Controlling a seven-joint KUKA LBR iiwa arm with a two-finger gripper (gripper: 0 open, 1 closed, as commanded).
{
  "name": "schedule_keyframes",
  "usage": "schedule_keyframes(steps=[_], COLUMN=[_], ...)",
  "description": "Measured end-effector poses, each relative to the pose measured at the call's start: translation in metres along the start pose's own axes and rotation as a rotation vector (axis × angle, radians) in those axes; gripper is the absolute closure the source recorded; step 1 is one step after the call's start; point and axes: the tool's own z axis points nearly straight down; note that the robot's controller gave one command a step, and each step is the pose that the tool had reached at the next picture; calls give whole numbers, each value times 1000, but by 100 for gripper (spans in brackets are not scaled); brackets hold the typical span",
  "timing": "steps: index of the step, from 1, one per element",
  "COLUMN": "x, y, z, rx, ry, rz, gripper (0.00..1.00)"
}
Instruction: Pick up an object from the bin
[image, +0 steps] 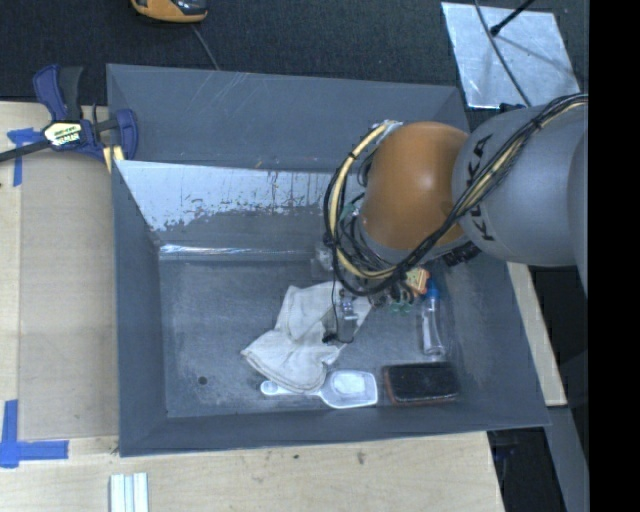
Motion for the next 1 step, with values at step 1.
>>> schedule_keyframes(steps=[1], x=[-4], y=[3], z=[16], rx=[0], ry=[1], rz=[-14], gripper=[0])
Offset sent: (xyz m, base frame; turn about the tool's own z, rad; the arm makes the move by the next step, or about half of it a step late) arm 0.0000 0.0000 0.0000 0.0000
